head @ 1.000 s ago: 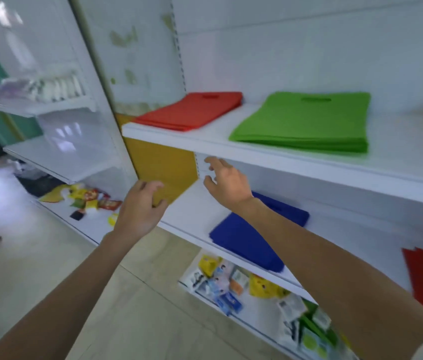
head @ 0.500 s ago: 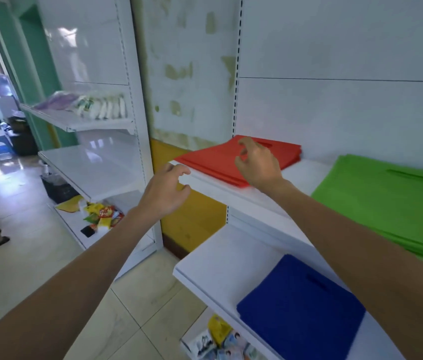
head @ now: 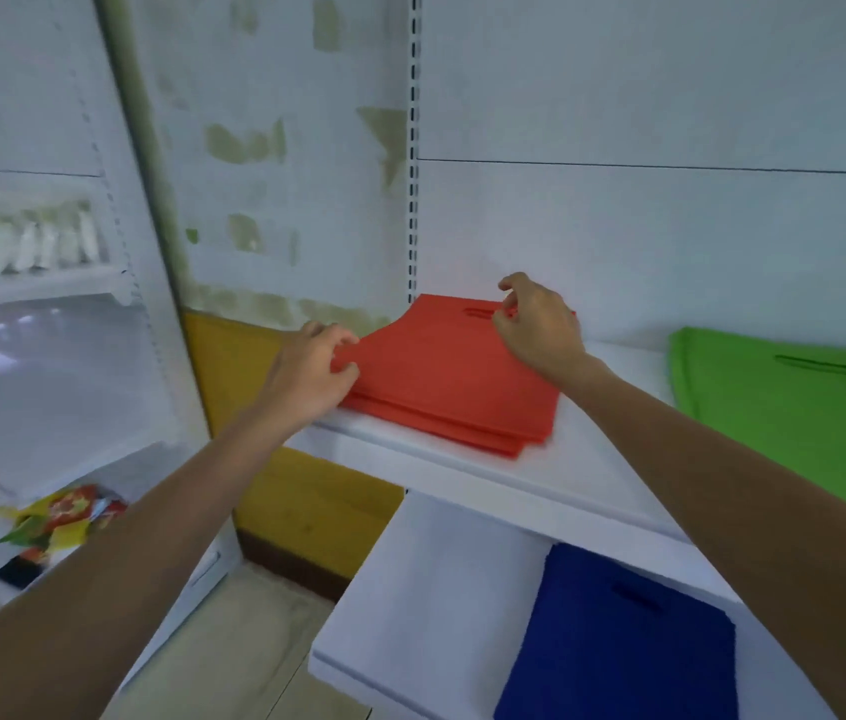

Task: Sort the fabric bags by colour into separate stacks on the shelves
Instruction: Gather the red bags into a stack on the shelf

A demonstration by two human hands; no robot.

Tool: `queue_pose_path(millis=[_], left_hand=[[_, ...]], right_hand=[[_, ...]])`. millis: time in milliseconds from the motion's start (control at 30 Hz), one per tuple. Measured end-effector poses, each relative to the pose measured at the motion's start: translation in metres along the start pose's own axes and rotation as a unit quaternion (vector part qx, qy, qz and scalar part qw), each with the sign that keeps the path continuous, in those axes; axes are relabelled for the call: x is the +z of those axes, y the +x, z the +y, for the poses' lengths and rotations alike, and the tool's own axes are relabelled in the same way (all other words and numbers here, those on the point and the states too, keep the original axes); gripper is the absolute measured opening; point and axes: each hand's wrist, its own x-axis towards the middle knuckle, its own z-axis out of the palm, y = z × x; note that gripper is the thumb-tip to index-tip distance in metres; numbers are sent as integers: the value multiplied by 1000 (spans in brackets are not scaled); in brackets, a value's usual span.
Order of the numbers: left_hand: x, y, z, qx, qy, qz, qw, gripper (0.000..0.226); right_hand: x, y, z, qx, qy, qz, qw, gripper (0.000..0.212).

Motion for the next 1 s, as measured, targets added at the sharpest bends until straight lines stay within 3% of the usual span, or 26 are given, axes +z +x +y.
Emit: queue_pose_path(millis=[200,300,433,567,733,900,1000], left_hand=[[16,71,-34,9,-37,-73,997,27],[35,90,-41,-7,-78,-121,990,35],[52,99,-48,-31,-151,-131,979,34],[50,104,-48,-17,-81,-126,989,35],[50,98,-36,39,53,-32,997,31],[51,96,-36,26,-38,-42,998,25],[52,98,-39,-5,-93,-41,995,27]], right_hand=[[6,16,12,151,-88,43,984,40],[23,2,15,272,-64,91,956,43],[40,-14,29,371,-38,84,924,48],[39,-13,31,365,-41,96,925,36],[38,-15,33,374,7,141,916,32],[39,-15,31,305,-46,160,938,18],[40,-15,31,281,-14,152,948,27]])
